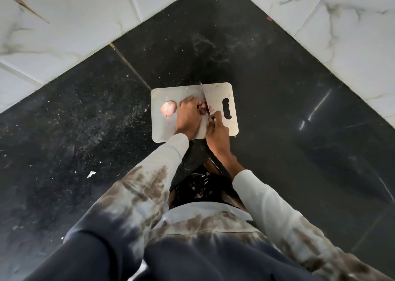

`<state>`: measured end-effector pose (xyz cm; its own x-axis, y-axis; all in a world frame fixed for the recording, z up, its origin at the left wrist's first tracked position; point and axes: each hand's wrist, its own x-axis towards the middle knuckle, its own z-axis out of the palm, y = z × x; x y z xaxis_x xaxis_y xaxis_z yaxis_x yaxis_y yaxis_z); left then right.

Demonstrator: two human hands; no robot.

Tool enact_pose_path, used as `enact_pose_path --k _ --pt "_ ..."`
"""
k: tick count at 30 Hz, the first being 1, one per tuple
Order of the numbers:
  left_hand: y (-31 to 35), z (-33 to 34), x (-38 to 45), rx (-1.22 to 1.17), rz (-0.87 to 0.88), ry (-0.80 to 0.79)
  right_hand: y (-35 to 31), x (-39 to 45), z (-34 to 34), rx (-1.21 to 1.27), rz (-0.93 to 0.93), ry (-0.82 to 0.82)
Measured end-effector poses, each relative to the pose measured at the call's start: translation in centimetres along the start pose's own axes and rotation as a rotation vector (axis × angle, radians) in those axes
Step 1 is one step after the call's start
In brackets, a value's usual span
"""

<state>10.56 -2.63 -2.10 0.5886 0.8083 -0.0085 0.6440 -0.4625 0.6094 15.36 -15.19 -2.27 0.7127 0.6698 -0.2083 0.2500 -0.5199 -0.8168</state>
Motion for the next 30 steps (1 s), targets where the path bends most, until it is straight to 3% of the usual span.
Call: enact_pose_path --k 13,20,30 --pt "0.6 0.3 -0.7 -0.047 -0.073 0.022 1.2 -2.4 -0.3 -0.211 -0.032 0.049" --pt "1.2 -1.0 -0.5 -0.055 -0.086 -0.033 0.9 -1.5 -2.8 0.009 -0.084 0.092" --pt "0.2 -4.0 -1.6 -0.107 -0.045 0.048 2.1 2.4 -7.1 -0.059 0.190 0.394"
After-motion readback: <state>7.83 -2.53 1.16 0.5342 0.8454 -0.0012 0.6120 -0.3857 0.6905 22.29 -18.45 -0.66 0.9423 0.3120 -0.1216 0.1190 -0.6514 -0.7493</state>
